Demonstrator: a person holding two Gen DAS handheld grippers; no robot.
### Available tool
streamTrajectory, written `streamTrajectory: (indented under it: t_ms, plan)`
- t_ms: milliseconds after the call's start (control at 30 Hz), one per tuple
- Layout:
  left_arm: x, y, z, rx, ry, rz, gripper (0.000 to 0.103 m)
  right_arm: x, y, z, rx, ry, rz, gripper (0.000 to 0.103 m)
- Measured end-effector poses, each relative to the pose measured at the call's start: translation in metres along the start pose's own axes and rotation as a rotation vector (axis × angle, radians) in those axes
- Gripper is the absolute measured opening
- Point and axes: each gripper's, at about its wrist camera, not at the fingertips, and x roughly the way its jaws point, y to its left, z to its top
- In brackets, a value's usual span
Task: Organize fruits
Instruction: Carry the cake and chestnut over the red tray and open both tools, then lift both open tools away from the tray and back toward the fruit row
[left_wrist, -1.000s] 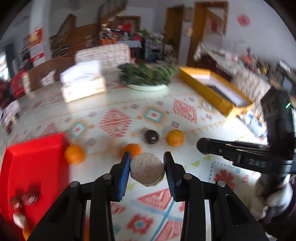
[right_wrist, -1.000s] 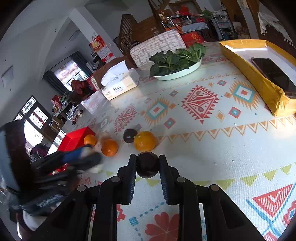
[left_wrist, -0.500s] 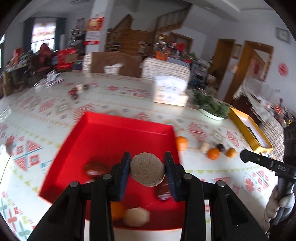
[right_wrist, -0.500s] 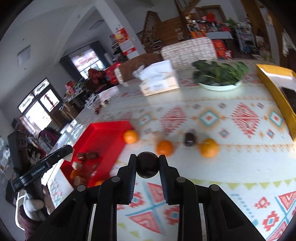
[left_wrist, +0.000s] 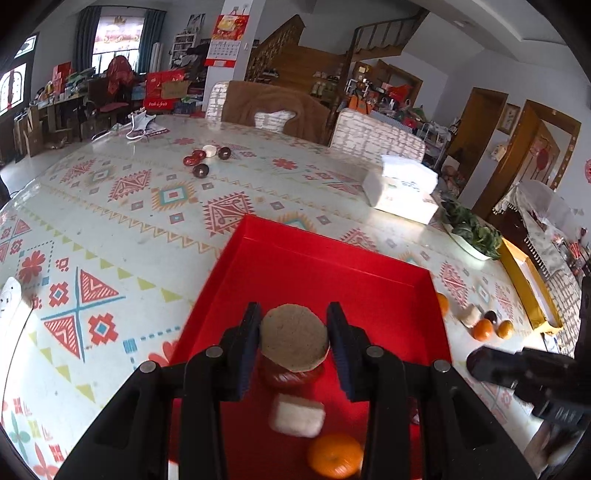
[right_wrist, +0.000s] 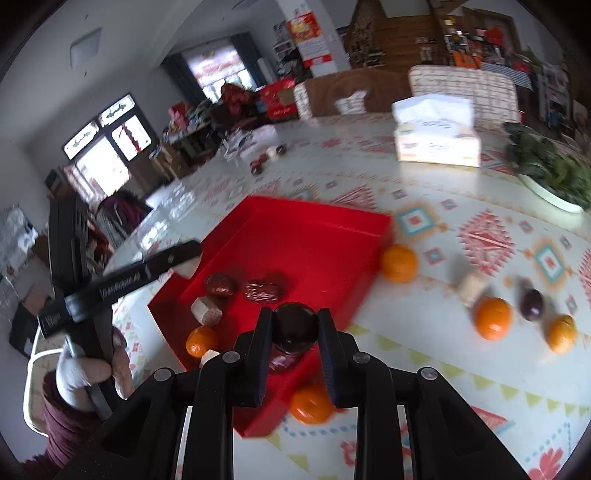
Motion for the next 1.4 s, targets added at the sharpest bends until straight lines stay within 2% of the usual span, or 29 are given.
streamTrajectory:
  t_ms: [333,767,800,867,933,1000,1067,1233,1333,1400]
  plan:
    - [0.030,0.020,0.011,-0.058,0.063,0.014,0.035,0.051,0.008,0.013,-0.020,0.075,-0.040,0.027]
    - [0.040,0.024,0.013,-0.063,0.067,0.013,0.036,0.070,0.010,0.016,-0.032,0.097,-0.062,0.028]
    - [0.040,0.023,0.014,-0.066,0.067,0.010,0.037,0.070,0.010,0.017,-0.028,0.093,-0.065,0.028]
    - [0.038,0.025,0.014,-0.077,0.058,0.007,0.048,0.069,0.007,0.017,-0.009,0.090,-0.058,0.028]
    - [0.034,0.026,0.015,-0.086,0.041,0.005,0.054,0.067,0.004,0.018,0.013,0.084,-0.044,0.031]
    - [0.026,0.027,0.016,-0.095,0.024,0.002,0.059,0.062,0.002,0.019,0.026,0.072,-0.033,0.046]
    - [0.017,0.027,0.014,-0.109,0.008,-0.005,0.066,0.056,0.001,0.019,0.032,0.058,-0.030,0.052]
    - [-0.010,0.028,0.009,-0.149,-0.040,-0.020,0.068,0.039,0.000,0.017,0.050,0.027,-0.017,0.053]
    - [-0.036,0.029,0.004,-0.185,-0.096,-0.031,0.073,0.020,0.001,0.013,0.047,-0.017,-0.036,0.059]
    - [-0.052,0.029,0.000,-0.205,-0.133,-0.030,0.075,0.006,0.003,0.011,0.033,-0.061,-0.078,0.064]
